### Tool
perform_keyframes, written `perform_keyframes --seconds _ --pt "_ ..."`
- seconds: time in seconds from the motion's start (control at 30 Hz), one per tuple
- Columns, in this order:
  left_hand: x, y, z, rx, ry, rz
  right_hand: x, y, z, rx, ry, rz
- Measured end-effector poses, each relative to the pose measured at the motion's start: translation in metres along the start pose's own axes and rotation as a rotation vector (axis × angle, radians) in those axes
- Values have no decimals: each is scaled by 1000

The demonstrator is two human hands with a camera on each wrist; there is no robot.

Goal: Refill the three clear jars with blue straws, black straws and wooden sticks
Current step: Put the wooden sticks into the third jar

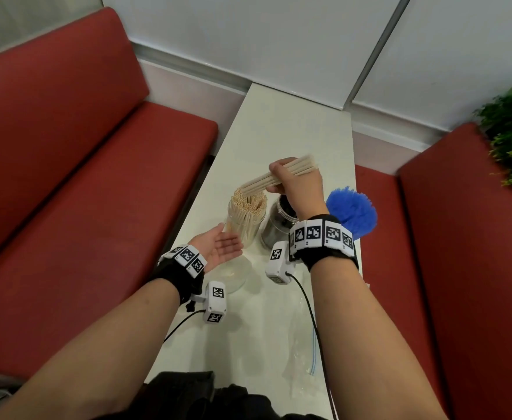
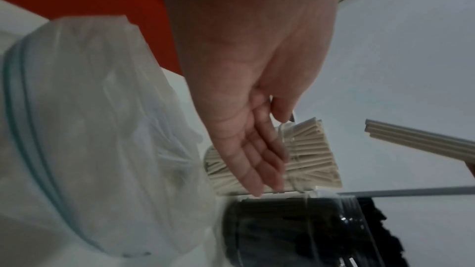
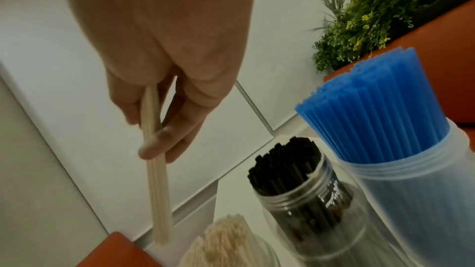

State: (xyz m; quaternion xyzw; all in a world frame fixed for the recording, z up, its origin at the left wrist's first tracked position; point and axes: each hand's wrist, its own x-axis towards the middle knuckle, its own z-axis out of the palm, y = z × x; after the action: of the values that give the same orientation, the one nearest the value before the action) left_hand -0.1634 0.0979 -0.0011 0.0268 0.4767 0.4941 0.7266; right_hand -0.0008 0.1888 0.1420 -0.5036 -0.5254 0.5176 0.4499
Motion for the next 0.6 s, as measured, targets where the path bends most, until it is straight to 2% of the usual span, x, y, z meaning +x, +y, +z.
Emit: perform_keyframes --seconds 0.13,0.33,0.47,0.6 --pt "8 -8 -14 265 100 -59 3 15 7 -9 147 27" --pt "16 -20 -12 688 249 -131 1 39 7 63 242 106" --pt "24 -25 -16 1153 299 -45 4 45 2 17 326 126" --pt "26 -29 -15 1445 256 -18 8 41 1 71 390 162"
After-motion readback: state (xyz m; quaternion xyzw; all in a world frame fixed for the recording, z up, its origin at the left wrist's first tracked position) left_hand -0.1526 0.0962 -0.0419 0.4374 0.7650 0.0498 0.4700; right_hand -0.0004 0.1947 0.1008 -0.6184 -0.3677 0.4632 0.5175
